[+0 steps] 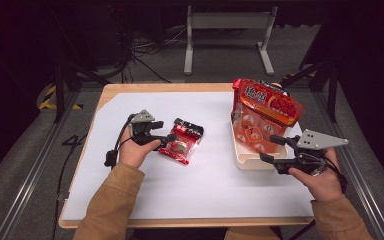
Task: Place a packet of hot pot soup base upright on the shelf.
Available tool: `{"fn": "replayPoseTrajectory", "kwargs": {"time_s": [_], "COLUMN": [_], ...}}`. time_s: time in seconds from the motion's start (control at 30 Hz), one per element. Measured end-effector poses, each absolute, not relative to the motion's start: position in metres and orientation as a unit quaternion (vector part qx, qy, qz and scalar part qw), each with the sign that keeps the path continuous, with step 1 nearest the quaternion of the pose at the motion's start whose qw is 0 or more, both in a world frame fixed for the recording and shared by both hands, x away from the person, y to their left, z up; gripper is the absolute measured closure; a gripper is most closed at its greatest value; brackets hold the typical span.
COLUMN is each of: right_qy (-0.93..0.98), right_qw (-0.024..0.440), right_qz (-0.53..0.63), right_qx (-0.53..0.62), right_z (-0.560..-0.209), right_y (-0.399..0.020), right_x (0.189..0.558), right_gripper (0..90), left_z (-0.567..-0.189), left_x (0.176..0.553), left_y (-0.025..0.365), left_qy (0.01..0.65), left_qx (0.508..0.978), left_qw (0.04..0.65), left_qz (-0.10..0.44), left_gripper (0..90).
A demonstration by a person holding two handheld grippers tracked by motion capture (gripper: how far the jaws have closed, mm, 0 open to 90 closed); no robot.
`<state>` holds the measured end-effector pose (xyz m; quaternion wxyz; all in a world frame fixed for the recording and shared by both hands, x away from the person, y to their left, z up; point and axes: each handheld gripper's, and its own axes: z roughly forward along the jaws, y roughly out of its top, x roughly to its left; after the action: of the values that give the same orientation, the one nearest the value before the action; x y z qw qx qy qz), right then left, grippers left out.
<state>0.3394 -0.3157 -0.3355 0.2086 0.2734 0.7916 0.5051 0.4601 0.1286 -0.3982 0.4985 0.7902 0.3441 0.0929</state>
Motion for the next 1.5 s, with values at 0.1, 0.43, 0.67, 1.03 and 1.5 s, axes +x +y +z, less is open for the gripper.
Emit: {"fn": "replayPoseTrajectory", "kwargs": {"time_s": [0.1,0.43,0.67,1.03,1.5], "right_qy": [0.794,0.8,0.807,0.813,0.814], "right_qw": [0.206,0.197,0.184,0.172,0.171], "right_qz": [0.504,0.502,0.504,0.504,0.499], "right_qx": [0.271,0.262,0.246,0.237,0.245], "right_z": [-0.338,-0.34,-0.343,-0.348,-0.353], "right_y": [-0.313,-0.307,-0.299,-0.291,-0.293], "right_x": [0.34,0.341,0.348,0.352,0.344], "right_gripper": [30.1,29.4,28.7,28.1,27.5], "left_z": [-0.406,-0.411,-0.413,-0.435,-0.455], "left_x": [0.471,0.49,0.488,0.497,0.506], "left_y": [0.124,0.126,0.121,0.104,0.094], "left_qy": [0.356,0.367,0.368,0.404,0.416], "left_qx": [0.789,0.78,0.796,0.8,0.791], "left_qw": [0.491,0.495,0.47,0.438,0.448], "left_qz": [0.102,0.107,0.102,0.07,0.026], "left_gripper": [25.0,31.8,28.0,29.7,36.6]}}
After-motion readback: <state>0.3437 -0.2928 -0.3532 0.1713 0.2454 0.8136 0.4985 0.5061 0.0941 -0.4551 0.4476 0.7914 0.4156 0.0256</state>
